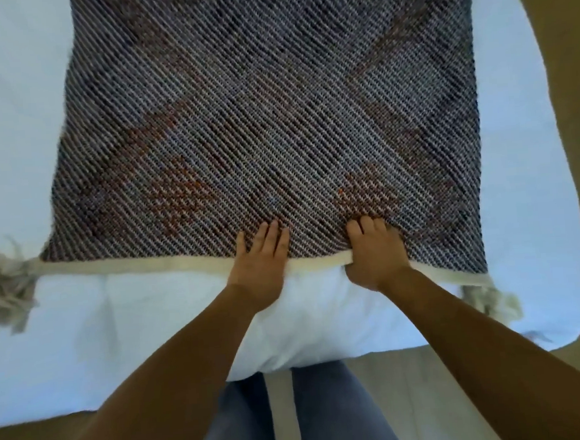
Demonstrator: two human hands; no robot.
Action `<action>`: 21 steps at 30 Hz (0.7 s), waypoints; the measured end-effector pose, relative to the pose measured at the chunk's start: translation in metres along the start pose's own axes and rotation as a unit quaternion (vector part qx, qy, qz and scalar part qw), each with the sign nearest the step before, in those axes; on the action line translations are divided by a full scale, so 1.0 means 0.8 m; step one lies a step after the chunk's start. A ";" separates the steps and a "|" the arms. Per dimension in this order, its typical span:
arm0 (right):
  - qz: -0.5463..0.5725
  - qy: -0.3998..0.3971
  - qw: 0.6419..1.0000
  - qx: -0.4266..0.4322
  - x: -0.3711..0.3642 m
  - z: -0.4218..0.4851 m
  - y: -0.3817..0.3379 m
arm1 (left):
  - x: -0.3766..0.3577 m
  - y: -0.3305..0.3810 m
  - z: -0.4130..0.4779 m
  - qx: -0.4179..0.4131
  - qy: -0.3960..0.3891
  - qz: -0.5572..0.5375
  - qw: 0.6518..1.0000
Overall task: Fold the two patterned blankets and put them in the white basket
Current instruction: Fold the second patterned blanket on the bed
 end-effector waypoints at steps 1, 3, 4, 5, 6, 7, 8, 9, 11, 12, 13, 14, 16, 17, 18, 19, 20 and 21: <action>0.023 0.005 1.000 0.012 0.002 -0.001 0.001 | 0.003 0.012 0.002 0.000 0.006 -0.020 1.000; 0.107 0.001 0.993 0.039 0.005 -0.006 0.009 | 0.010 0.046 0.006 -0.040 0.015 -0.063 0.997; 0.193 -0.007 0.981 0.036 0.007 -0.012 0.020 | 0.017 0.065 0.009 -0.064 0.022 -0.091 0.994; 0.287 -0.002 0.958 0.019 0.012 -0.018 0.035 | 0.028 0.082 0.013 -0.081 0.032 -0.123 0.989; 0.362 0.037 0.931 -0.019 0.020 -0.024 0.060 | 0.042 0.099 0.020 -0.092 0.045 -0.159 0.982; 0.406 0.099 0.905 -0.077 0.027 -0.030 0.094 | 0.058 0.115 0.029 -0.100 0.062 -0.193 0.974; 0.412 0.159 0.886 -0.146 0.031 -0.038 0.130 | 0.074 0.128 0.039 -0.108 0.080 -0.217 0.967; 0.405 0.196 0.866 -0.217 0.029 -0.048 0.168 | 0.092 0.146 0.051 -0.119 0.095 -0.227 0.962; 0.407 0.201 0.825 -0.338 0.015 -0.063 0.228 | 0.123 0.182 0.078 -0.138 0.106 -0.232 0.957; 0.430 0.180 0.804 -0.369 0.005 -0.064 0.248 | 0.137 0.201 0.091 -0.146 0.102 -0.229 0.957; 0.470 0.154 0.781 -0.382 -0.007 -0.059 0.259 | 0.151 0.218 0.103 -0.152 0.103 -0.223 0.957; 0.520 0.127 0.751 -0.386 -0.016 -0.054 0.267 | 0.167 0.237 0.115 -0.157 0.111 -0.215 0.958; 0.613 0.078 0.692 -0.372 -0.027 -0.040 0.270 | 0.198 0.267 0.139 -0.143 0.133 -0.218 0.956; 0.642 0.060 0.676 -0.356 -0.027 -0.032 0.271 | 0.210 0.277 0.152 -0.123 0.139 -0.223 0.957; 0.661 0.043 0.667 -0.341 -0.027 -0.026 0.268 | 0.217 0.283 0.165 -0.095 0.139 -0.223 0.960; 0.675 0.032 0.660 -0.329 -0.027 -0.021 0.268 | 0.222 0.291 0.179 -0.063 0.132 -0.218 0.965; 0.681 0.027 0.657 -0.322 -0.028 -0.018 0.268 | 0.222 0.297 0.192 -0.031 0.121 -0.215 0.969; 0.679 0.026 0.661 -0.317 -0.029 -0.015 0.267 | 0.219 0.303 0.205 -0.001 0.106 -0.213 0.971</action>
Point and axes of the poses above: each hand's wrist, its own z-axis towards the middle knuckle, its own x-axis out of the back of the hand, y = z × x, the point moved 9 cm from there along z, towards the middle knuckle, and after that the axes turned 7 degrees about -z, right-handed, at the moved point
